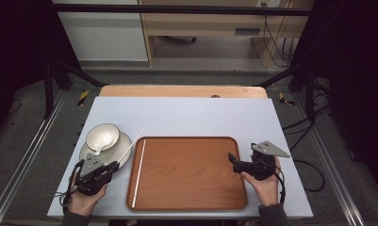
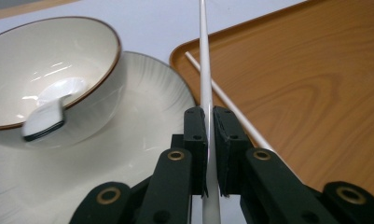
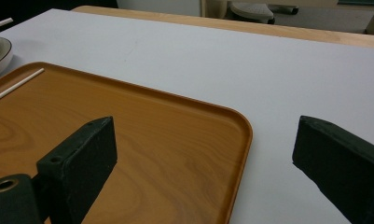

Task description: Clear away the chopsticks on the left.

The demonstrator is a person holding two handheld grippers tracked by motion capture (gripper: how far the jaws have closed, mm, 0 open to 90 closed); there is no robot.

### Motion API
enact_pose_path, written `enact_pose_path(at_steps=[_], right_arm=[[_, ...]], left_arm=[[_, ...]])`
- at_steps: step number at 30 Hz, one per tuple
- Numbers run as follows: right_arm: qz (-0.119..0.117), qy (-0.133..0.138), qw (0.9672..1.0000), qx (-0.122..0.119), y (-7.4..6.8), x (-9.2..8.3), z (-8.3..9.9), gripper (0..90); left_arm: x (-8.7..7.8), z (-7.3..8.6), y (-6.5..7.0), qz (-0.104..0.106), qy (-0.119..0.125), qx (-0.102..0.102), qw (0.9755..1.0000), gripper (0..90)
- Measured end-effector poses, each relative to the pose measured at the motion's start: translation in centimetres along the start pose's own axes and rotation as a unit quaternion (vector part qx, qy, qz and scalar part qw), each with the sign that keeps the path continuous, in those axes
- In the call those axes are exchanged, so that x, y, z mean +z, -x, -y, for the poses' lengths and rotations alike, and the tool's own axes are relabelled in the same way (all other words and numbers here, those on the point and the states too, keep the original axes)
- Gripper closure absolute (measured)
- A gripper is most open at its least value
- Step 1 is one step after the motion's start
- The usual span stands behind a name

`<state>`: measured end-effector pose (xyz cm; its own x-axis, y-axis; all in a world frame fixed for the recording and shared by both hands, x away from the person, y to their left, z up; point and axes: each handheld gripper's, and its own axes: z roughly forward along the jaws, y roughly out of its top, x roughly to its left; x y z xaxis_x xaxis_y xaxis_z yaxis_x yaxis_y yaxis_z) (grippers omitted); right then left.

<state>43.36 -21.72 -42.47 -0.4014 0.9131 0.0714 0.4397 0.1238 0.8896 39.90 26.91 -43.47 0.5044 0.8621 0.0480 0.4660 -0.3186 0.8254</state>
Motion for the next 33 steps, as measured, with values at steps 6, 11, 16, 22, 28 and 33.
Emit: enact_pose_path(at_steps=[6,11,16,22,28,33], right_arm=[[0.002,-0.001,1.0,-0.001,-0.1,0.1,0.0,6.5],[0.002,0.0,1.0,0.0,-0.2,0.0,-0.1,6.5],[0.004,0.002,1.0,0.001,-0.1,0.0,-0.1,6.5],[0.003,0.003,1.0,0.002,-0.1,0.0,-0.1,6.5],[0.002,0.008,1.0,0.001,-0.1,-0.2,-0.3,6.3],[0.001,0.012,0.9999,0.002,-0.1,-0.4,-0.4,6.2]], left_arm=[[0.3,-0.3,2.5,-0.011,0.018,-0.012,0.9997,84.1],[0.4,-0.4,3.2,-0.018,0.027,-0.031,0.999,84.1],[0.4,-0.6,3.7,-0.024,0.034,-0.043,0.9982,84.1],[0.4,-1.3,4.7,-0.042,0.045,-0.069,0.9957,84.1],[0.4,-1.6,5.3,-0.041,0.051,-0.071,0.9954,84.1],[0.3,-1.9,5.6,-0.045,0.06,-0.095,0.9927,84.1]])
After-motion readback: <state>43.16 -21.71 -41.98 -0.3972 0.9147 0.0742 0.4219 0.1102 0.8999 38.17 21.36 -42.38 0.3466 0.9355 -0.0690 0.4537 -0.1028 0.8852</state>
